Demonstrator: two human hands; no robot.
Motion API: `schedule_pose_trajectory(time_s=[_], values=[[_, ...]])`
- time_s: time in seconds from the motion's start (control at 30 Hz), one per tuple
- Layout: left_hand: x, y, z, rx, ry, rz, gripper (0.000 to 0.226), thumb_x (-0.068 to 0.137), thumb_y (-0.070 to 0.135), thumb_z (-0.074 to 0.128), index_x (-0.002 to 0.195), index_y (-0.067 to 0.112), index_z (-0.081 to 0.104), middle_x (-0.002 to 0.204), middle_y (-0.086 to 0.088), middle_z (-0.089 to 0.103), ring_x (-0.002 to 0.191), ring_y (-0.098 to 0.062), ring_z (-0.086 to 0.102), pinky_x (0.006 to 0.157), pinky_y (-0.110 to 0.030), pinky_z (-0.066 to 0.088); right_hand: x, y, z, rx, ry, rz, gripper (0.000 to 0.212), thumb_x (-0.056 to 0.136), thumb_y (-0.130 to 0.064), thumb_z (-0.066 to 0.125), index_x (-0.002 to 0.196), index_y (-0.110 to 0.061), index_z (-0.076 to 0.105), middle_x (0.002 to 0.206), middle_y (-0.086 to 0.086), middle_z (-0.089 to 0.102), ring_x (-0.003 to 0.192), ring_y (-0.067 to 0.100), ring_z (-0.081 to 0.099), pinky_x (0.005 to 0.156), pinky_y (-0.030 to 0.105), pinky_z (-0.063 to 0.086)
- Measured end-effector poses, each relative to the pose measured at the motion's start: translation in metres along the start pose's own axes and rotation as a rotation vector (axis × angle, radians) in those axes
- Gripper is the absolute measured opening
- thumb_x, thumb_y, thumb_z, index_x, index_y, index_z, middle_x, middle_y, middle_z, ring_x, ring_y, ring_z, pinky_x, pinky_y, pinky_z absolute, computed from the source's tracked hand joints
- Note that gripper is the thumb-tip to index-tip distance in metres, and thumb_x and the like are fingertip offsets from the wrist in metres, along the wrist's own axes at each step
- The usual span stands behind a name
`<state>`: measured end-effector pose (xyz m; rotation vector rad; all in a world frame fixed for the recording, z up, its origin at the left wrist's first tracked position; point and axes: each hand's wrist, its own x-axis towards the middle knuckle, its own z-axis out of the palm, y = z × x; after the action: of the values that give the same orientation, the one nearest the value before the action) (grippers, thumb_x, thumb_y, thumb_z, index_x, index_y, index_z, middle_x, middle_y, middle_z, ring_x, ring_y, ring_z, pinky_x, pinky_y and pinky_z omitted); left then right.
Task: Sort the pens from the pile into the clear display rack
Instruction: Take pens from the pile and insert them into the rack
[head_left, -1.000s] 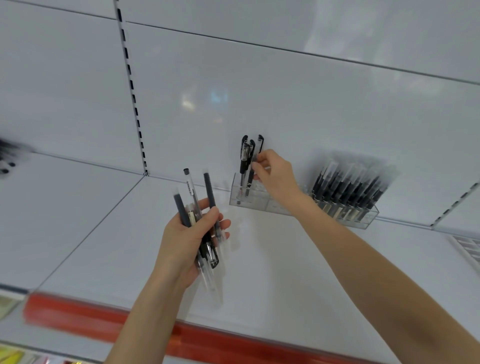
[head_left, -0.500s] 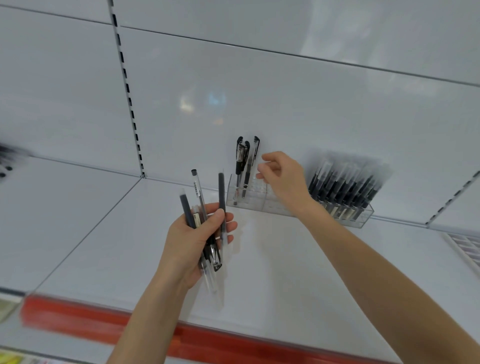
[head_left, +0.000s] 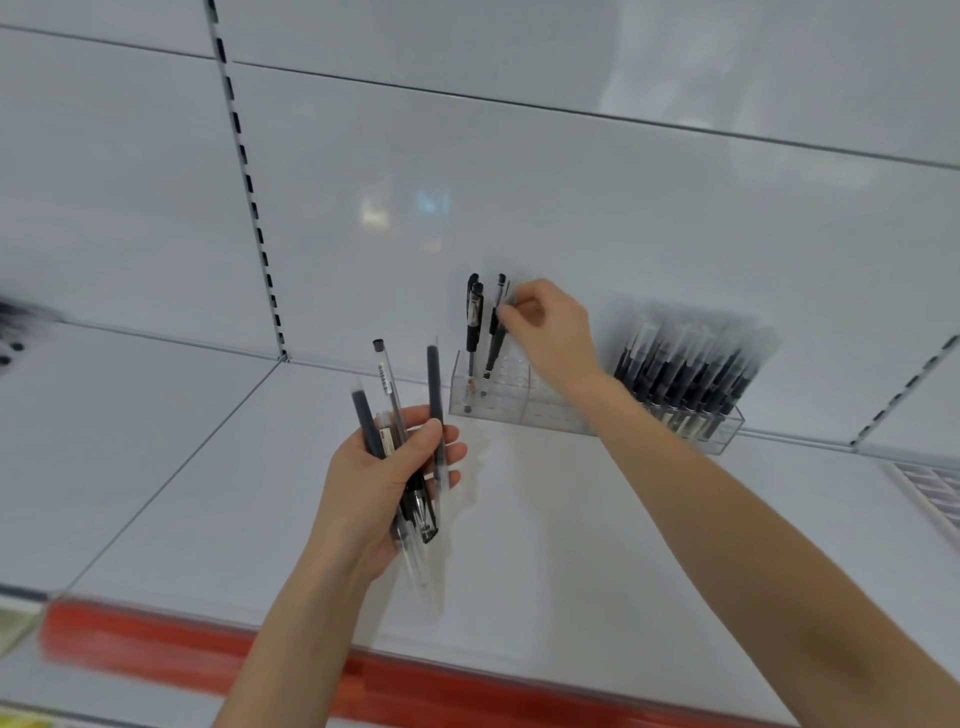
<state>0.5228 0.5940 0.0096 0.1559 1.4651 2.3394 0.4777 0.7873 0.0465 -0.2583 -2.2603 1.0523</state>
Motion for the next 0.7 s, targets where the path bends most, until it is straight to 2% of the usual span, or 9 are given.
schedule_pose_trajectory(time_s=[0.03,0.1,0.17,0.27,0.37,0.47,0.57,0.7], values=[[0.001,-0.001,0.001,0.003,-0.005,-0.001,0.007,0.086,0.004,0.058,0.091,0.007,0.062,0.073,-0.007,0.072,0.065,-0.016,0.071,0.055,-0.025,0.057,0.0,-0.003,-0.011,0.028,0.039,-0.015,0.008,0.086,-0.013,0.059,0.092,-0.01,0.057,0.078,-0.006,0.057,0.077,0.011,0.056,0.071,0.007,0.045],[0.002,-0.004,0.005,0.003,-0.024,-0.01,0.008,0.086,0.004,0.058,0.091,0.008,0.063,0.074,-0.007,0.072,0.065,-0.016,0.071,0.055,-0.025,0.057,-0.002,-0.007,-0.036,0.051,0.098,-0.024,0.013,0.087,-0.014,0.059,0.099,-0.012,0.053,0.079,-0.009,0.056,0.076,0.012,0.06,0.076,0.026,0.053],[0.003,-0.008,0.013,0.005,-0.056,-0.025,0.008,0.086,0.004,0.058,0.092,0.008,0.063,0.073,-0.007,0.072,0.065,-0.016,0.071,0.055,-0.026,0.057,-0.008,-0.005,-0.062,0.042,0.151,-0.011,0.03,0.087,-0.013,0.058,0.115,-0.014,0.047,0.079,-0.008,0.056,0.073,0.014,0.062,0.075,0.033,0.054],[0.004,-0.016,0.027,0.011,-0.104,-0.054,0.008,0.086,0.004,0.059,0.091,0.008,0.063,0.074,-0.007,0.072,0.066,-0.016,0.071,0.055,-0.026,0.057,-0.018,0.002,-0.095,-0.026,0.192,0.005,0.052,0.087,-0.011,0.057,0.133,-0.021,0.034,0.08,-0.006,0.055,0.073,0.016,0.063,0.07,0.021,0.05],[0.005,-0.022,0.038,0.022,-0.146,-0.076,0.008,0.085,0.004,0.059,0.09,0.009,0.063,0.074,-0.006,0.072,0.068,-0.017,0.071,0.055,-0.026,0.057,-0.02,0.01,-0.109,-0.129,0.194,-0.004,0.044,0.09,-0.011,0.054,0.131,-0.02,0.04,0.083,-0.003,0.057,0.077,0.017,0.062,0.062,0.01,0.046],[0.006,-0.025,0.043,0.021,-0.163,-0.087,0.008,0.085,0.004,0.059,0.09,0.009,0.064,0.073,-0.006,0.072,0.067,-0.017,0.071,0.055,-0.026,0.057,-0.015,0.014,-0.107,-0.216,0.182,-0.055,0.032,0.092,-0.012,0.051,0.124,-0.012,0.048,0.09,0.006,0.062,0.083,0.018,0.058,0.071,0.014,0.044],[0.007,-0.023,0.042,0.018,-0.155,-0.086,0.008,0.086,0.004,0.059,0.09,0.009,0.064,0.073,-0.006,0.072,0.068,-0.017,0.071,0.055,-0.026,0.057,-0.009,0.015,-0.103,-0.263,0.165,-0.077,0.031,0.093,-0.011,0.05,0.124,-0.01,0.05,0.095,0.012,0.064,0.084,0.019,0.057,0.081,0.025,0.045],[0.008,-0.021,0.038,0.011,-0.142,-0.076,0.008,0.086,0.004,0.059,0.091,0.008,0.063,0.072,-0.006,0.072,0.067,-0.016,0.071,0.056,-0.026,0.058,-0.002,0.015,-0.103,-0.26,0.17,-0.066,0.031,0.092,-0.01,0.05,0.122,-0.01,0.051,0.093,0.012,0.064,0.086,0.023,0.059,0.086,0.033,0.048]])
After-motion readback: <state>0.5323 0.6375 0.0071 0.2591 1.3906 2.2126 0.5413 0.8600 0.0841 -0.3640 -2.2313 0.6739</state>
